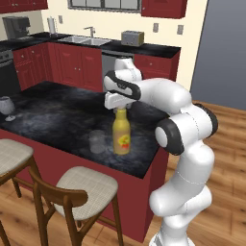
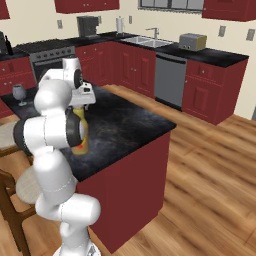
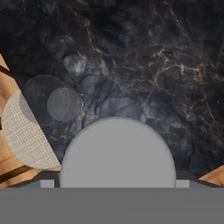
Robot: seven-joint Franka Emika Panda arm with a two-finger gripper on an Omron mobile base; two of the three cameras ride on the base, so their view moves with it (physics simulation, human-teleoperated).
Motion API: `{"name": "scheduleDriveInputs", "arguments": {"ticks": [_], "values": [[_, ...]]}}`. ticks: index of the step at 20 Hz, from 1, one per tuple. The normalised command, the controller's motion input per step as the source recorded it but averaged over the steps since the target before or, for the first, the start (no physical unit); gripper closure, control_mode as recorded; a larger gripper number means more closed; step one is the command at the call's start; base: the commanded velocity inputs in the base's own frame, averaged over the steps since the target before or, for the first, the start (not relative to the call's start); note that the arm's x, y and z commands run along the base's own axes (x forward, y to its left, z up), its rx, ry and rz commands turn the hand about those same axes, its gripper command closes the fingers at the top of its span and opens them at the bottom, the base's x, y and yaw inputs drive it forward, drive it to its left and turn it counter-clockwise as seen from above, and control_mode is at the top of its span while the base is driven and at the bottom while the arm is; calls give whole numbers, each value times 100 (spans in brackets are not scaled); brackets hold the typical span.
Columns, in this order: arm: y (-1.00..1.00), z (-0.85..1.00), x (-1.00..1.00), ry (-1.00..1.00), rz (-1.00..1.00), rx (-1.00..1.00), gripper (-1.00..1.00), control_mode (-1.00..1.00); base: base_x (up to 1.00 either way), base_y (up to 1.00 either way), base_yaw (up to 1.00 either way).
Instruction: There is a wine glass and glass cup on the dining counter. Place the wine bottle next to the wine glass and the juice bottle next to the glass cup.
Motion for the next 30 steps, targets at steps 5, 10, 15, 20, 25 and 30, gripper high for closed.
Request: {"name": "scheduleDriveInputs", "arguments": {"ticks": [5, 10, 15, 20, 25, 30], "values": [[8, -26, -13, 0, 0, 0, 100, -100, 0, 0, 0], [6, -25, -21, 0, 0, 0, 100, -100, 0, 0, 0], [3, -24, -17, 0, 0, 0, 100, -100, 0, 0, 0], [0, -23, -15, 0, 0, 0, -100, -100, 0, 0, 0], [0, -12, -17, 0, 0, 1, -100, -100, 0, 0, 0], [0, -6, -19, 0, 0, 0, -100, -100, 0, 0, 0]]}}
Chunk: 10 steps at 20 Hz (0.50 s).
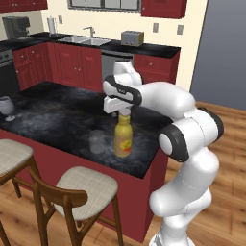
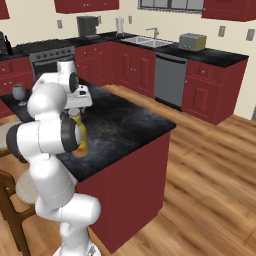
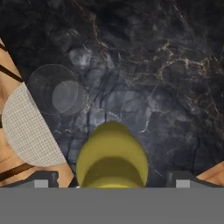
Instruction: There is a wine glass and glass cup on the dining counter. Place the wine bottle next to the wine glass and the juice bottle next to the glass cup.
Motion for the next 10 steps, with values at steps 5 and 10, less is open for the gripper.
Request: {"name": "scheduleDriveInputs", "arguments": {"ticks": [5, 10], "values": [[-1, -6, -14, 0, 0, 0, -100, -100, 0, 0, 0], [-1, 8, 0, 0, 0, 0, -100, -100, 0, 0, 0]]}}
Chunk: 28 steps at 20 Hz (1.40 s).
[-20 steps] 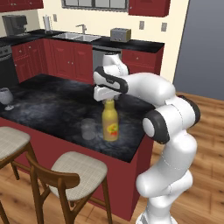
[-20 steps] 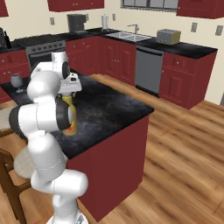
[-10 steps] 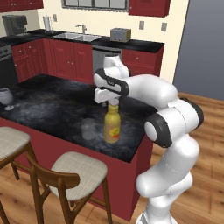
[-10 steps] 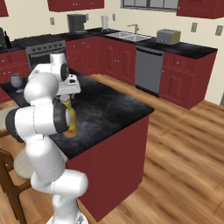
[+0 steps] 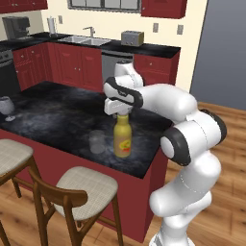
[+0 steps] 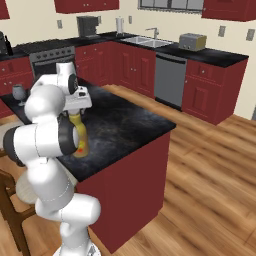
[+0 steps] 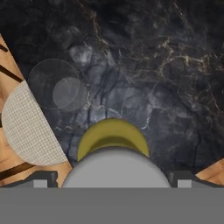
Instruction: There is a wine glass and glass cup on the dining counter. Place the wine bottle next to the wine glass and the juice bottle next to the glass cup.
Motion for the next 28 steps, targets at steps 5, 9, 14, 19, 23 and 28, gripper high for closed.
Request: {"name": "scheduleDriveInputs", "arguments": {"ticks": [5, 9, 14, 19, 23, 28], "values": [[-5, 20, 0, 0, 0, 0, -100, -100, 0, 0, 0], [-11, 20, -8, 0, -4, 0, -100, -100, 0, 0, 0], [-6, 12, -27, -2, -6, 0, -100, -100, 0, 0, 0], [-1, 5, -50, -3, -12, 3, -100, -100, 0, 0, 0], [0, 0, -63, -13, -14, 1, -100, -100, 0, 0, 0], [-2, 0, -64, -18, -12, 0, -100, -100, 0, 0, 0]]}}
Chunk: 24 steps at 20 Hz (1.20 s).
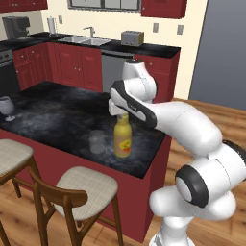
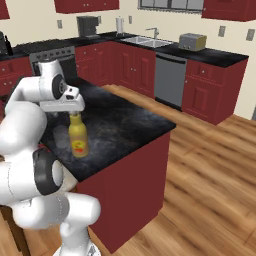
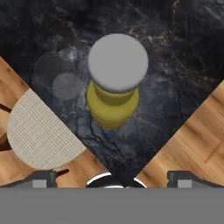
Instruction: There is a wine glass and glass cup on the dining counter. Place the wine bottle next to the wine glass and the juice bottle next to the glass cup.
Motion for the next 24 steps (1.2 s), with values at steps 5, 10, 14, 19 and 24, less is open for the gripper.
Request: {"name": "scheduleDriveInputs", "arguments": {"ticks": [5, 10, 14, 19, 24], "values": [[-13, 2, -59, -10, -11, 11, -100, -100, 0, 0, 0], [-21, 7, -45, 0, -2, 16, -100, -100, 0, 0, 0], [-20, 7, -37, 0, 0, 9, -100, -100, 0, 0, 0], [-3, 3, -14, 7, -4, 0, -100, -100, 0, 0, 0], [0, 0, -5, 3, -2, 0, -100, -100, 0, 0, 0]]}}
